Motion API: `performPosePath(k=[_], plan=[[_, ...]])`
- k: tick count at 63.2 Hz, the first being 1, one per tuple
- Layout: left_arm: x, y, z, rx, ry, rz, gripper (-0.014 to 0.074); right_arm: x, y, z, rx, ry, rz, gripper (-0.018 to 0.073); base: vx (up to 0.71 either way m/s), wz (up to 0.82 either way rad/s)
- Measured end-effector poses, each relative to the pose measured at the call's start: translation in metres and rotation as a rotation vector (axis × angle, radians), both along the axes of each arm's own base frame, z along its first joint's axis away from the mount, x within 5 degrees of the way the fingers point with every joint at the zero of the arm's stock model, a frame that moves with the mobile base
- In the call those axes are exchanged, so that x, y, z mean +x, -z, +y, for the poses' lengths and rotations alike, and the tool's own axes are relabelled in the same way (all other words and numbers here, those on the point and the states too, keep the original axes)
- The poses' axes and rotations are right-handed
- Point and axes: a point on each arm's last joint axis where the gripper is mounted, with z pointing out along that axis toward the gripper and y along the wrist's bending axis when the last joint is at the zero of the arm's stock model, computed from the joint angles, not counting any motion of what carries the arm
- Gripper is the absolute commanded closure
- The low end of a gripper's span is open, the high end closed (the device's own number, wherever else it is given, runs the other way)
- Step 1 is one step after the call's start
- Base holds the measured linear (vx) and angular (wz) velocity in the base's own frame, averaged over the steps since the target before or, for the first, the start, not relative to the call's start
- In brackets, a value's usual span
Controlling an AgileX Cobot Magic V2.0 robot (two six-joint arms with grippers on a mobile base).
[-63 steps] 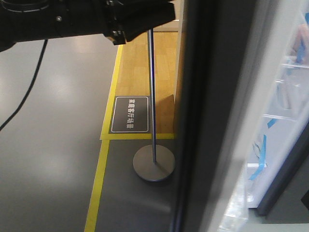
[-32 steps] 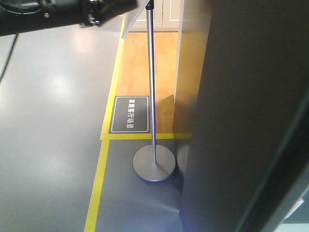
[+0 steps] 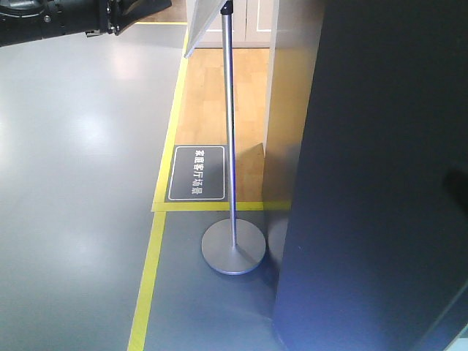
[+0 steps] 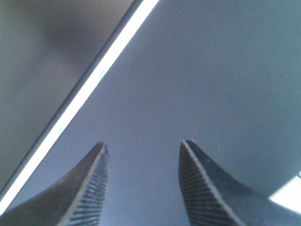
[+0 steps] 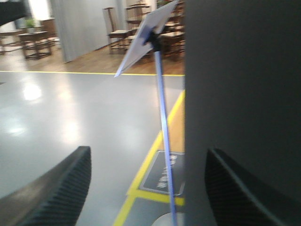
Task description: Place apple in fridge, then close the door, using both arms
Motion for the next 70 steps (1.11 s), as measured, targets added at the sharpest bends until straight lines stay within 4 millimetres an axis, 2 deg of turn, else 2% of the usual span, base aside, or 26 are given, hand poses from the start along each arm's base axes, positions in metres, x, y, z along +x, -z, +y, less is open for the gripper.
performPosePath(k=[16,32,70], plan=[[0.002,0.0,0.001,0.001,-0.023,-0.001,0.0255,0.052,-0.021,-0.014,-0.017,0.158,-0.023,0.0043,0.0,0.0],[0.003,0.0,0.002,0.0,-0.037,-0.001,0.0255,0.097,-0.026,-0.02,-0.011,0.229,0.015,0.0043,0.0,0.0],[0.003,0.0,0.002,0.002,-0.043,-0.001,0.0255,0.155,-0.004,-0.039,-0.011,0.447,0.047,0.0043,0.0,0.0]])
